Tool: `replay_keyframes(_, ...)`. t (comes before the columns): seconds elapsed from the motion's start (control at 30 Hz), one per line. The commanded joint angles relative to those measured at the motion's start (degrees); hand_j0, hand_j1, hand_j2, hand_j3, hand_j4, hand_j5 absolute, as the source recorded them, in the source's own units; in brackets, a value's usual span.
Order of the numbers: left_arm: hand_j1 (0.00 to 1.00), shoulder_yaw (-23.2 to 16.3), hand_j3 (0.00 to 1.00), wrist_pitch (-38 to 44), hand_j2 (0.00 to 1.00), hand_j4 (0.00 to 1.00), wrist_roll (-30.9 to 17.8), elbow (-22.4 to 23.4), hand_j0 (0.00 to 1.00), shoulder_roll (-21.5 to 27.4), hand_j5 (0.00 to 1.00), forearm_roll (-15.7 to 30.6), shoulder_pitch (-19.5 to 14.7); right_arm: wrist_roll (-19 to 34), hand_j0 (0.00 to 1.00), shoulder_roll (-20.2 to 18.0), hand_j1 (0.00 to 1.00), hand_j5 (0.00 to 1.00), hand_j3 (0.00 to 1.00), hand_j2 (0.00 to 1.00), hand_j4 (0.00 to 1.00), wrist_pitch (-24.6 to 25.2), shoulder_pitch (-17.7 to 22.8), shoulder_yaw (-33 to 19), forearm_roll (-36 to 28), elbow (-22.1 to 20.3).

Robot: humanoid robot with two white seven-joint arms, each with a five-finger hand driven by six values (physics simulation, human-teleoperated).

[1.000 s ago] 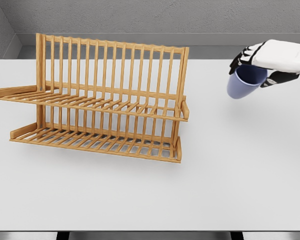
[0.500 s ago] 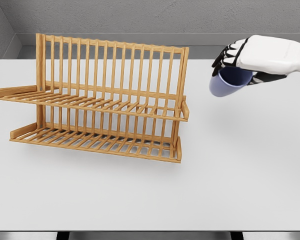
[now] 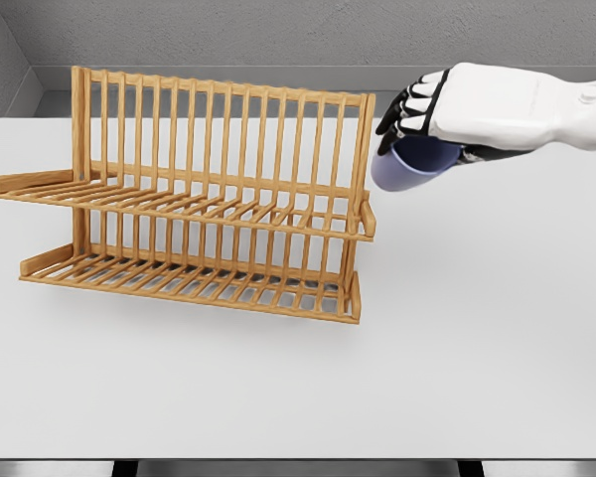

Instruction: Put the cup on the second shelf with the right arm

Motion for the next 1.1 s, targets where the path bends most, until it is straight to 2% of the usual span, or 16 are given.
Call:
replay_keyframes(0.0, 1.00, 0.0, 1.00, 0.0, 1.00, 1.00, 0.0, 0.0, 1.00, 0.0, 1.00, 0.0, 0.0, 0.0, 0.61, 1.4, 0.61, 0.61, 0.61, 0.61, 0.61, 0.2, -0.2, 1.0, -0.3, 0.0)
replay_keyframes(0.23, 1.00, 0.0, 1.00, 0.0, 1.00, 1.00, 0.0, 0.0, 1.00, 0.0, 1.00, -0.1, 0.0, 0.0, 0.61, 4.2, 0.61, 0.61, 0.61, 0.61, 0.61, 0.2, -3.1, 5.2, -0.4, 0.0)
replay_keyframes(0.47, 1.00, 0.0, 1.00, 0.0, 1.00, 1.00, 0.0, 0.1, 1.00, 0.0, 1.00, 0.0, 0.0, 0.0, 0.61, 6.2, 0.61, 0.61, 0.61, 0.61, 0.61, 0.2, -3.5, 8.5, -0.3, -0.1)
replay_keyframes(0.73, 1.00, 0.0, 1.00, 0.0, 1.00, 1.00, 0.0, 0.0, 1.00, 0.0, 1.00, -0.1, 0.0, 0.0, 0.61, 6.4, 0.61, 0.61, 0.61, 0.61, 0.61, 0.2, -3.5, 10.6, 0.0, 0.0)
replay_keyframes(0.77, 1.00, 0.0, 1.00, 0.0, 1.00, 1.00, 0.0, 0.0, 1.00, 0.0, 1.00, 0.0, 0.0, 0.0, 0.63, 6.4, 0.63, 0.63, 0.63, 0.63, 0.63, 0.2, -3.5, 10.7, 0.0, 0.0)
replay_keyframes(0.8, 1.00, 0.0, 1.00, 0.0, 1.00, 1.00, 0.0, 0.0, 1.00, 0.0, 1.00, -0.1, 0.0, 0.0, 0.94, 6.3, 0.94, 0.94, 0.94, 0.94, 0.94, 0.2, -3.5, 10.7, 0.0, 0.0)
replay_keyframes(0.83, 1.00, 0.1, 1.00, 0.0, 1.00, 1.00, 0.0, 0.0, 1.00, 0.0, 1.00, -0.1, 0.0, 0.0, 1.00, 6.3, 1.00, 1.00, 1.00, 1.00, 1.00, 0.2, -3.5, 10.7, 0.0, 0.0)
replay_keyframes(0.93, 1.00, 0.0, 1.00, 0.0, 1.00, 1.00, 0.0, 0.0, 1.00, 0.0, 1.00, -0.1, 0.0, 0.0, 1.00, 5.6, 1.00, 1.00, 1.00, 1.00, 1.00, 0.2, -4.4, 8.8, 0.0, 0.0)
replay_keyframes(1.0, 1.00, 0.1, 1.00, 0.0, 1.00, 1.00, 0.0, 0.0, 1.00, 0.0, 1.00, -0.1, 0.0, 0.0, 1.00, 5.1, 1.00, 1.00, 1.00, 1.00, 1.00, 0.2, -4.0, 3.5, -0.1, 0.3)
replay_keyframes(1.07, 1.00, 0.0, 1.00, 0.0, 1.00, 1.00, 0.0, 0.1, 1.00, 0.0, 1.00, -0.1, 0.0, 0.0, 1.00, 1.9, 1.00, 1.00, 1.00, 1.00, 1.00, 0.2, -3.5, -1.7, -0.1, 0.9)
